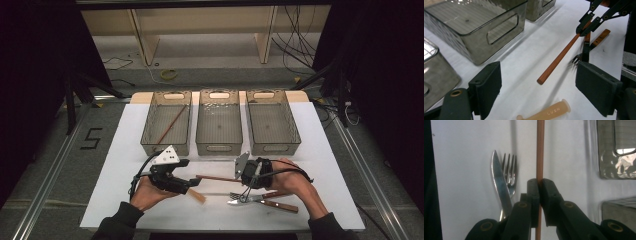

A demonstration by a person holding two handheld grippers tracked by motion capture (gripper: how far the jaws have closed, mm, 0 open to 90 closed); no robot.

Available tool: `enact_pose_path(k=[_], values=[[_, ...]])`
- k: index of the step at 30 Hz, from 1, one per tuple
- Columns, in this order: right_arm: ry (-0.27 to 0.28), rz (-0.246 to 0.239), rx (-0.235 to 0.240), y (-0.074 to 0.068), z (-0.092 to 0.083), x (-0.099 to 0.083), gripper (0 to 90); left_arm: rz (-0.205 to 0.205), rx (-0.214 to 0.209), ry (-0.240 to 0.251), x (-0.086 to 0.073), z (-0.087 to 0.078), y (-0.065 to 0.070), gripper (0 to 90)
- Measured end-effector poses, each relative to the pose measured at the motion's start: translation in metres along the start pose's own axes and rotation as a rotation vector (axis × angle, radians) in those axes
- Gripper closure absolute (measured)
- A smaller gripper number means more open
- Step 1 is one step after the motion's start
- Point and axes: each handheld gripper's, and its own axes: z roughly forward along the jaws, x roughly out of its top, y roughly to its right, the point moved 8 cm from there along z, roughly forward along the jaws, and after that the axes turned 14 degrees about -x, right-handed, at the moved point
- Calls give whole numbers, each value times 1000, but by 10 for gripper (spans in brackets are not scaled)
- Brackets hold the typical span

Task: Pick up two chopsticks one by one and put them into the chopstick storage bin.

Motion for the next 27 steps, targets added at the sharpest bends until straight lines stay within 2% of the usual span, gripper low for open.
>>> enact_pose_path(k=[4, 6, 8, 9, 10, 14, 15, 17, 20, 25, 27], values=[[15, 6, -3, -1, -3, 2, 854, 35, -16, -45, 6, 6, 5, 212], [26, 4, -5, -3, -4, 4, 854, 41, -21, -51, 8, 7, 6, 214], [20, -6, -4, -4, -5, 5, 854, 63, -38, -93, 11, 13, 11, 218], [17, -7, -6, -5, -5, 5, 854, 63, -38, -93, 11, 13, 11, 224], [19, -7, -6, -5, -6, 6, 854, 89, -44, -134, 12, 17, 13, 228], [12, -23, -6, -7, -6, 6, 854, 115, -63, -173, 14, 24, 16, 241], [11, -26, -6, -7, -6, 5, 854, 132, -69, -207, 14, 28, 17, 247], [11, -28, -6, -8, -6, 6, 854, 138, -76, -222, 13, 30, 18, 268], [13, -32, -5, -8, -6, 6, 854, 164, -85, -286, 10, 35, 20, 310], [19, -39, -2, -11, -6, 9, 854, 187, -104, -312, 9, 36, 24, 410], [19, -43, 0, -12, -6, 9, 854, 201, -109, -342, 7, 38, 25, 450]])
